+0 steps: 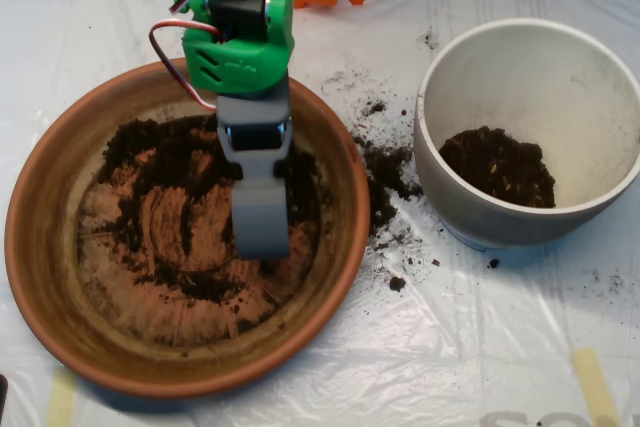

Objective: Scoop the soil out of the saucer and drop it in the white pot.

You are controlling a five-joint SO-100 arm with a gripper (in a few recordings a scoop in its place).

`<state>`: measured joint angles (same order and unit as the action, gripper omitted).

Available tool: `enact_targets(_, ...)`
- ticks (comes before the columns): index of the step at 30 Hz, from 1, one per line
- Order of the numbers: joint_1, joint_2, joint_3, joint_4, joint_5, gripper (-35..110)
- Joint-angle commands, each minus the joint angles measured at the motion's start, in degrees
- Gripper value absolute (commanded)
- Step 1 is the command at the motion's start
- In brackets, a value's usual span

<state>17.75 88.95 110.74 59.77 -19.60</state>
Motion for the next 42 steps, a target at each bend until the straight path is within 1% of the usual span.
enact_targets(1,-0.44,1.67,-3.78,-0.35,-3.16,49)
enact_targets(4,-0.70,1.58,-3.60,-0.26,-4.39,48)
enact_targets(9,-0.62,1.05,-3.16,0.97,-5.36,42)
enact_targets(16,-0.09,1.05,0.53,-0.97,-5.71,43)
enact_targets(25,-0.79,-1.85,2.11,0.26,-7.65,45)
enact_targets(29,-0.26,-2.20,1.41,2.99,-8.88,43)
enact_targets(31,0.00,-0.62,2.46,3.25,-9.14,38)
enact_targets(33,0.62,0.53,2.55,4.04,-8.96,21)
enact_targets(34,0.70,1.14,2.64,4.13,-9.05,18)
enact_targets(39,0.97,2.99,2.46,5.71,-9.76,19)
enact_targets(42,1.49,3.34,2.11,6.15,-10.20,16)
